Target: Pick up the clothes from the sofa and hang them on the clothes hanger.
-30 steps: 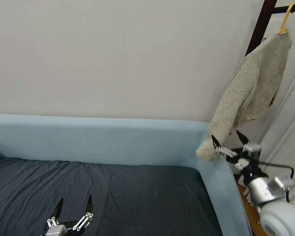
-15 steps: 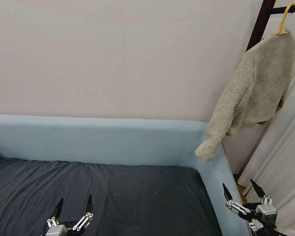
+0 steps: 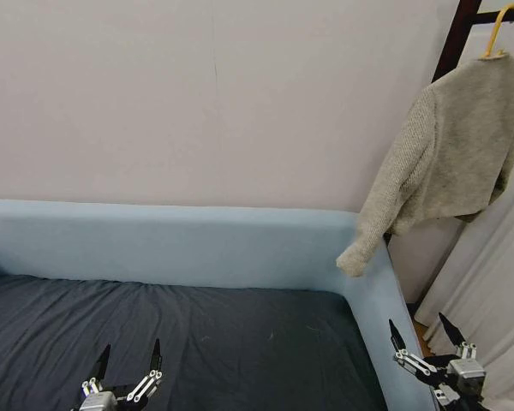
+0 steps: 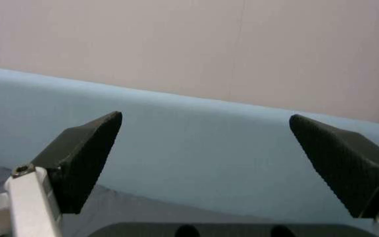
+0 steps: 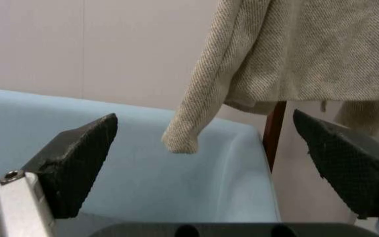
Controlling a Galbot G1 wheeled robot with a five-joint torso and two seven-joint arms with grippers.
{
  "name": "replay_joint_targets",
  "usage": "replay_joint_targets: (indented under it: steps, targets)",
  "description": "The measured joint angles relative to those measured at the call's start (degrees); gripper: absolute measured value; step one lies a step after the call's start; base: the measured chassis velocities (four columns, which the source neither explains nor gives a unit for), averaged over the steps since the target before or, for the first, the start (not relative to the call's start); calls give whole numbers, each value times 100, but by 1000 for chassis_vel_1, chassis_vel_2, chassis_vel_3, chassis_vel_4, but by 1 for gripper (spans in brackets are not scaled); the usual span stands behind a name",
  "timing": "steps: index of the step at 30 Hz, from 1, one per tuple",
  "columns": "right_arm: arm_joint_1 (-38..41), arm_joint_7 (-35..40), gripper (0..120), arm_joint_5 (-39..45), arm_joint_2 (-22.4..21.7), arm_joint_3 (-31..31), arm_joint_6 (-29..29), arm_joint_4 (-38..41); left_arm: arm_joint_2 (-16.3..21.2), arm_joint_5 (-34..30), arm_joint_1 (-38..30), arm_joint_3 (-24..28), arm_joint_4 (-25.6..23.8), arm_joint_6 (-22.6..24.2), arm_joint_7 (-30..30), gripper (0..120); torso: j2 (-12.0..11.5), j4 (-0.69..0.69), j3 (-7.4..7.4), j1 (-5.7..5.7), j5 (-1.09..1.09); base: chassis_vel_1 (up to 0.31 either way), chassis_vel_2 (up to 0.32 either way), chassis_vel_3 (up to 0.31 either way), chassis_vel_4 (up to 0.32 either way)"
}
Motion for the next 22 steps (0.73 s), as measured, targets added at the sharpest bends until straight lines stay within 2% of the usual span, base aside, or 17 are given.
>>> replay_joint_targets:
  steps: [22]
  targets:
    - [25, 13, 100, 26, -16, -13, -28, 2, 0, 0, 0, 0, 0, 0, 0, 100, 0, 0, 0, 0, 1, 0, 0, 0, 0]
